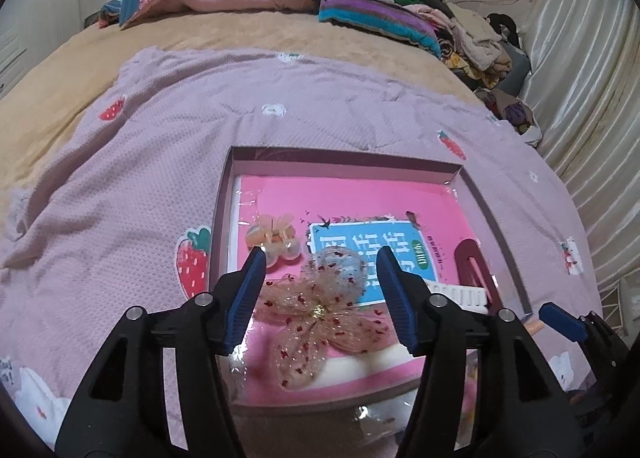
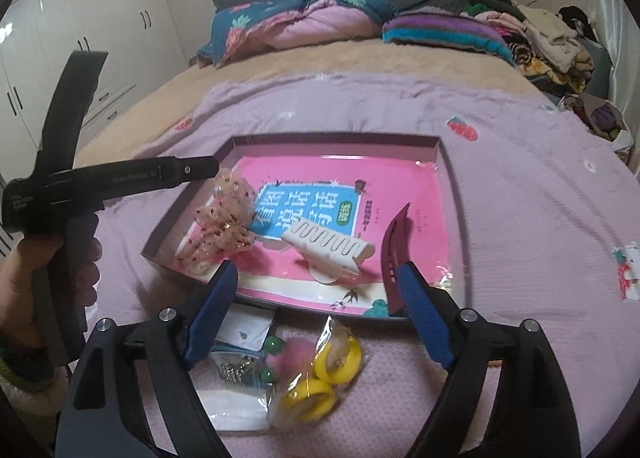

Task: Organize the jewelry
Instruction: 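Withdraw both open tools from the box toward the remaining accessories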

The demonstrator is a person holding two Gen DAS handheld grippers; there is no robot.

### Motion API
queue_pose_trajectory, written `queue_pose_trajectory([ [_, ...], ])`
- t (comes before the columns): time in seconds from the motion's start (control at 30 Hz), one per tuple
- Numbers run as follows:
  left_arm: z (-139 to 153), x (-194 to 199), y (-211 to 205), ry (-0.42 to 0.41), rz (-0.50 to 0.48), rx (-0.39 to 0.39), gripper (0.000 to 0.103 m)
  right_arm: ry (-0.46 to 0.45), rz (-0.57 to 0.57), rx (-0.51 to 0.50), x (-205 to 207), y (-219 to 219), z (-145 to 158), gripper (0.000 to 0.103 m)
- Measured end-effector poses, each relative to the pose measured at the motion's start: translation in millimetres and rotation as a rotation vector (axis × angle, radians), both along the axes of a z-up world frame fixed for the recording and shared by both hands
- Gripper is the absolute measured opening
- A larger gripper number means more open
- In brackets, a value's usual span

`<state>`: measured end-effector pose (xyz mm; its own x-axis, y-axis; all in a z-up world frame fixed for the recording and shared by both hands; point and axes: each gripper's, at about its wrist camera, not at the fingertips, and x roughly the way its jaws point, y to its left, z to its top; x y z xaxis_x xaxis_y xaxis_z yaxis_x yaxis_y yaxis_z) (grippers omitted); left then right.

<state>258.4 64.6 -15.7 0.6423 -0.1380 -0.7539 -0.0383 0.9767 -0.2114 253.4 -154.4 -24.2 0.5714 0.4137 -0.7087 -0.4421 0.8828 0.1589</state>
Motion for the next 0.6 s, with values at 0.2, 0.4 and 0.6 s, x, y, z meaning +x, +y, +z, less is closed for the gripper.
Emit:
queue_pose_trajectory([
  [0.2, 26.1, -17.6, -4.1, -0.053, 0.0, 0.005, 0.063, -0.058, -0.033, 0.03, -19.6, -20.1, 25.1, 0.084],
  [0.4, 51.7, -36.9, -6.2, -0.108, 0.009, 0.0, 0.074, -0.1, -0.065, 0.058, -34.3, -36.8, 46.6, 0.085],
  [0.6, 72.9, -57.6, -7.9, -0.153, 0.021, -0.023, 0.086, -0.146, -0.09, 0.072, -49.9, -51.7, 65.4, 0.089],
])
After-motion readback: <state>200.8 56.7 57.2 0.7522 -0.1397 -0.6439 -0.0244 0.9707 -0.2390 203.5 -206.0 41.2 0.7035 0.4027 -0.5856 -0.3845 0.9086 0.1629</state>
